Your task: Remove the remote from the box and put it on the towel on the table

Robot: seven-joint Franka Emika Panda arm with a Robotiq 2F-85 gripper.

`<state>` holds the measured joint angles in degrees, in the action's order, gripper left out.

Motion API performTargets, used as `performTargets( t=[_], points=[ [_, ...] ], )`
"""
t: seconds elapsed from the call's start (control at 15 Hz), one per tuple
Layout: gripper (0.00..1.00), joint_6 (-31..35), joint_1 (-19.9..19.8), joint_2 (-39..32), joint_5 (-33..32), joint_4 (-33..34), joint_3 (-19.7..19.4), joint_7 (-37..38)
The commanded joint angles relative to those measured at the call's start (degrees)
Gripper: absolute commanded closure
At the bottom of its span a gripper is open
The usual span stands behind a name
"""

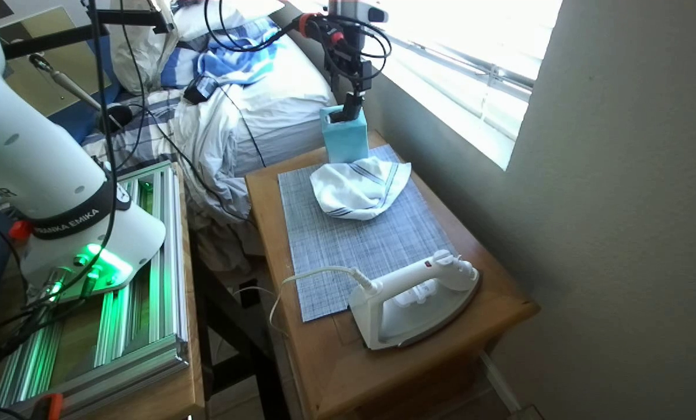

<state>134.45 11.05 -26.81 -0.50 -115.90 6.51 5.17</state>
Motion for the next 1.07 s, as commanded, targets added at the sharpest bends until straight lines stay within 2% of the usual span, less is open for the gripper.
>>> performTargets(
  t=[0.0, 0.27, 0.33, 0.47, 0.53, 0.8, 0.87, 0.93, 1.0],
  points=[
    [0.00, -2.0, 0.8, -2.8, -2.1, 3.8, -1.2, 1.2],
    [0.03, -3.2, 1.1, -3.7, -2.7, 4.8, -1.2, 0.9],
    [0.08, -3.5, 1.2, -3.9, -2.8, 5.0, -1.2, 0.9],
    [0.24, -4.1, 1.4, -4.2, -2.9, 5.3, -1.2, 0.9],
    [0.37, -4.3, 1.5, -4.3, -3.0, 5.4, -1.2, 0.9],
    [0.54, -4.4, 1.8, -4.5, -3.3, 5.7, -1.4, 1.3],
    [0.51, -4.1, 1.9, -4.5, -3.4, 5.7, -1.6, 1.6],
    [0.35, -4.1, 2.0, -4.6, -3.5, 5.8, -1.6, 1.9],
    [0.29, -4.1, 2.1, -4.6, -3.5, 5.8, -1.7, 2.1]
  ],
)
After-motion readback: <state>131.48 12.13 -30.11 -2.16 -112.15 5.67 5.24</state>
